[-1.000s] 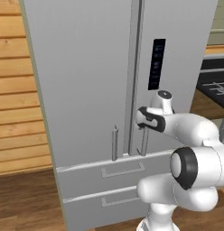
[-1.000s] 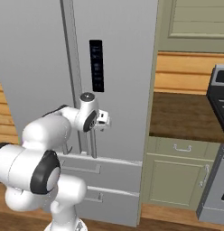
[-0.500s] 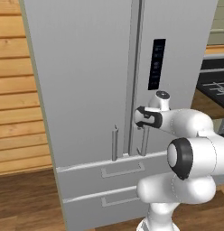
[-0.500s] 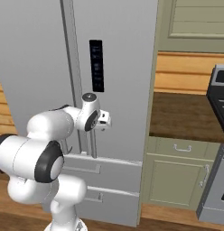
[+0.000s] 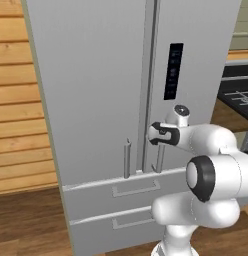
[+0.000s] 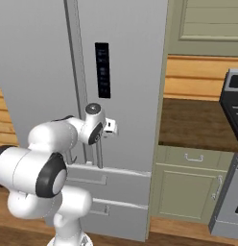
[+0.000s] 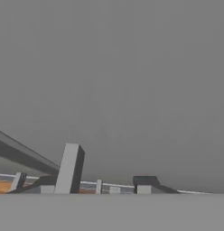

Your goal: Take the strawberry from the fridge and place it on top of the pancake, located on the dining counter.

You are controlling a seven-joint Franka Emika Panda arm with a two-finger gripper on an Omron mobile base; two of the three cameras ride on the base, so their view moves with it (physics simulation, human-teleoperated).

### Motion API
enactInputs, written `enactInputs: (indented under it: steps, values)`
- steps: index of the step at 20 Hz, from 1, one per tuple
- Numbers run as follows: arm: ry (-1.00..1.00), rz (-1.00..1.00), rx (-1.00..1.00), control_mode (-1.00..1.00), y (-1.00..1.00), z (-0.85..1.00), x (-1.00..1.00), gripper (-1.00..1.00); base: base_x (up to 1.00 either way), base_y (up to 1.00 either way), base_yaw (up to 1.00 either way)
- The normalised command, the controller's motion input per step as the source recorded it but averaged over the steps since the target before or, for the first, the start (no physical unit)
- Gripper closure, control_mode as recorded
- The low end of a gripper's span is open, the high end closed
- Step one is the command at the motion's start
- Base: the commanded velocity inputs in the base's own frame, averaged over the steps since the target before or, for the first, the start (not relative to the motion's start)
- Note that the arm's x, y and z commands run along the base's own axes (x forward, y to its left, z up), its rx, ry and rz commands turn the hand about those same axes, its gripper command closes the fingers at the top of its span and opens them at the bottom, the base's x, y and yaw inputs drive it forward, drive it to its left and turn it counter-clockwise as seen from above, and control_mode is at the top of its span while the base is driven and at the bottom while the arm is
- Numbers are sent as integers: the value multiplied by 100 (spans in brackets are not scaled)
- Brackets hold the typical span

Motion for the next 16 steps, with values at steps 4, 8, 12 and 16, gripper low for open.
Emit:
enactInputs:
  steps: [4,8,12,16]
  values:
    - [-1,0,1,-100,-3,-26,-26,100,0,0,0]
    - [0,0,1,-100,-36,-38,-56,100,0,0,0]
    - [-6,0,2,-100,-76,-41,-93,100,0,0,0]
    - [-2,2,8,-100,-91,-29,-88,100,0,0,0]
